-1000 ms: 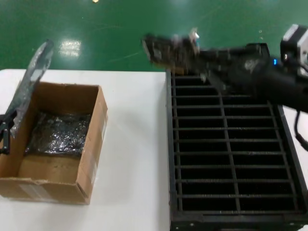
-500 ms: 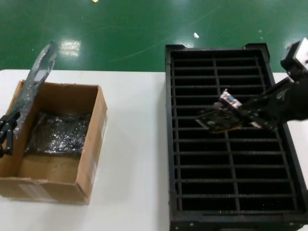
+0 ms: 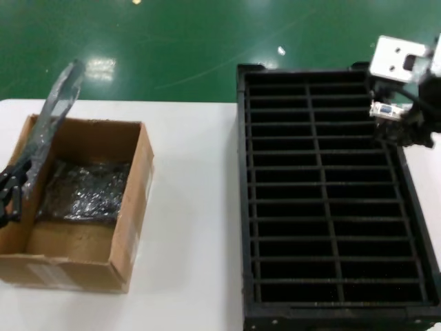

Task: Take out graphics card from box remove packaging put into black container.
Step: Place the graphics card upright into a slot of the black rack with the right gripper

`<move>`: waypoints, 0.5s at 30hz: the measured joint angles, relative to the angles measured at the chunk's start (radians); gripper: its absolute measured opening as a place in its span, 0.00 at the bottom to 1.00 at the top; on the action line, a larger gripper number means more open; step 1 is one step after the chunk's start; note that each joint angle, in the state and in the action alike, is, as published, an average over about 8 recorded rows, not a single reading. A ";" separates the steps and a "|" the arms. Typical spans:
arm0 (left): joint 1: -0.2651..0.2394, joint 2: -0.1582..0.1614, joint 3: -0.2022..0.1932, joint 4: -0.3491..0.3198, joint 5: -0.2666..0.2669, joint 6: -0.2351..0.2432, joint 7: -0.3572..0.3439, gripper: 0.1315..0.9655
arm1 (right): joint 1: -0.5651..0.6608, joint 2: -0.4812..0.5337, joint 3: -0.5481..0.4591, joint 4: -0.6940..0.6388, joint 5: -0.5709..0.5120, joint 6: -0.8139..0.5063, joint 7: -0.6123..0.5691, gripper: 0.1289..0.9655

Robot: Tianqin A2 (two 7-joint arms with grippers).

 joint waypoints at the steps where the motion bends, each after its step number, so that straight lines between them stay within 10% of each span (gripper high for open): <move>1: 0.000 0.000 0.000 0.000 0.000 0.001 0.000 0.01 | -0.003 -0.019 0.003 -0.004 -0.030 -0.013 0.011 0.07; 15: 0.012 0.002 -0.010 0.000 -0.010 -0.003 0.003 0.01 | -0.139 -0.170 0.261 -0.121 0.049 -0.006 0.012 0.07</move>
